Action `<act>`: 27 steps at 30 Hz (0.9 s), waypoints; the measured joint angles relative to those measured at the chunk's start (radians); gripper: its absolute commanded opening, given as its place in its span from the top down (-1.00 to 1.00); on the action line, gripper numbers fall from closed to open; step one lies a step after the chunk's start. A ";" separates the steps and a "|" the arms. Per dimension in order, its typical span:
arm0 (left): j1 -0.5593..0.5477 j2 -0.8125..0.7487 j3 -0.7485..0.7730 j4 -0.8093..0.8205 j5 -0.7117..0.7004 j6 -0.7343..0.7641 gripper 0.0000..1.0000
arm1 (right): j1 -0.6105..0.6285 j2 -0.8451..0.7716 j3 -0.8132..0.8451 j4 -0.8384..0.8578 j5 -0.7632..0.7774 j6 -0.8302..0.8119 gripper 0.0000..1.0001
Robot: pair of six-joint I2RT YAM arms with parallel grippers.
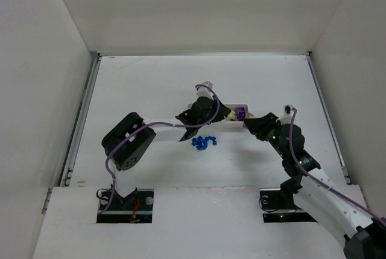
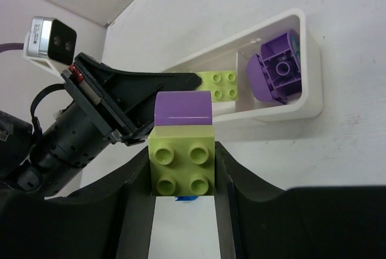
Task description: Sort the legos into containers by color
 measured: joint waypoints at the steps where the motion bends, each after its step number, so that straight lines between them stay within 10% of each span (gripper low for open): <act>1: -0.002 0.009 0.008 -0.003 0.000 0.000 0.71 | 0.000 -0.002 -0.002 -0.004 0.002 -0.002 0.42; 11: -0.019 0.040 0.076 -0.017 -0.007 0.006 0.17 | 0.000 0.007 -0.014 -0.008 0.003 -0.017 0.41; 27: -0.020 -0.228 -0.137 0.009 0.009 -0.096 0.03 | 0.046 0.196 -0.005 0.071 -0.007 -0.024 0.40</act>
